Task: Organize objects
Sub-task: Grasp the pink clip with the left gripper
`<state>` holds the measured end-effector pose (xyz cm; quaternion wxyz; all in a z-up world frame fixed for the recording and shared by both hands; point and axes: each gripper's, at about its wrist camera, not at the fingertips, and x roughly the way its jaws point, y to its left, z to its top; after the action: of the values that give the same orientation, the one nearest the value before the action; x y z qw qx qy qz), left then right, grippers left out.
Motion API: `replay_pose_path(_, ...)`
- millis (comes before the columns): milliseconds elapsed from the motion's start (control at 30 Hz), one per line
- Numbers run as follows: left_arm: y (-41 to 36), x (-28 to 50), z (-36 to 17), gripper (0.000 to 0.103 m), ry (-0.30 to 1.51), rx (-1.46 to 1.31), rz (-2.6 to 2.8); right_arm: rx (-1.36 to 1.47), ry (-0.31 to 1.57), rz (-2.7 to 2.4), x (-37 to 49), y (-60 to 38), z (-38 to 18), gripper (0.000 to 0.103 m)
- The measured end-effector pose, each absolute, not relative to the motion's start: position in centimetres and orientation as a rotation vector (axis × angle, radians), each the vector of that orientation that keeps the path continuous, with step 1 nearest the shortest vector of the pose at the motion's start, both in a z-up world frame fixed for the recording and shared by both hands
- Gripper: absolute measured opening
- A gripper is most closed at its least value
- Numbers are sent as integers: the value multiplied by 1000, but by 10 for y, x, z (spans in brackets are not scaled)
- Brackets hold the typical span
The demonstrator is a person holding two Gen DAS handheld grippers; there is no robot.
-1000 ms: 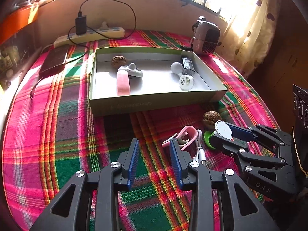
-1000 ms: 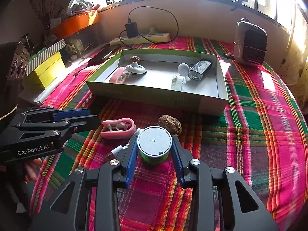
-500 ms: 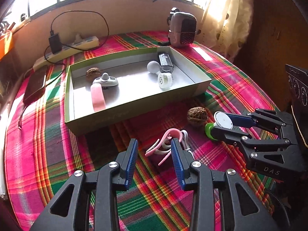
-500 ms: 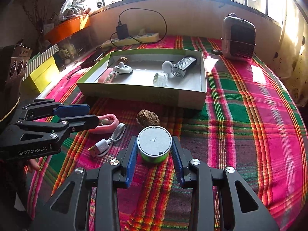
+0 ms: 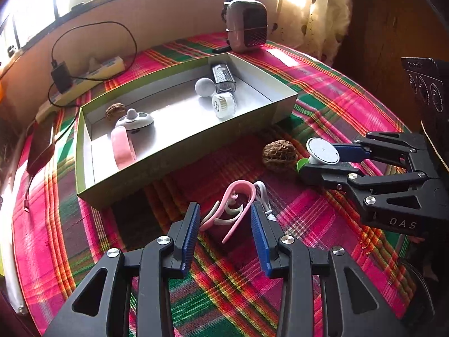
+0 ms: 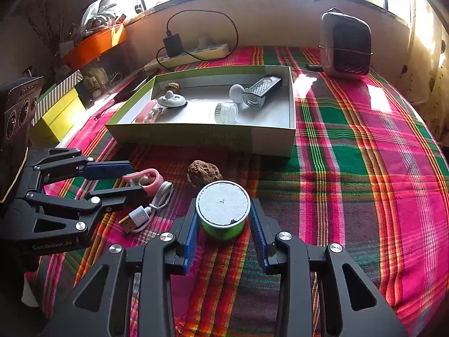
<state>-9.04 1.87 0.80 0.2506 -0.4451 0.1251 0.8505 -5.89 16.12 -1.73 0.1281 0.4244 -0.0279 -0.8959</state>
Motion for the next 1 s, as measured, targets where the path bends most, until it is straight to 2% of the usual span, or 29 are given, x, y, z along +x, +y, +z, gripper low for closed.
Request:
replay_pose_path(433,24,-103,4,35,282,-1225,2397,1252,-15,-2604,-59,164,-19,36)
replay_pose_path(700,17,-104,4,35,177,-1232,2425,1256,53,-2610,-61,159,-20,36)
replay_pose_path(867,20,-103,3,33,184,-1229,2449,1255,53,-2611,-64,158,-20,36)
replay_pose_path(967,20,-102,3,27,193,-1231,2476,1256,57,-2613,-64,157,-20,36)
replay_pose_path(1000,19,-102,3,21,196,-1231,2489,1255,52,-2612,-64,158,-20,35)
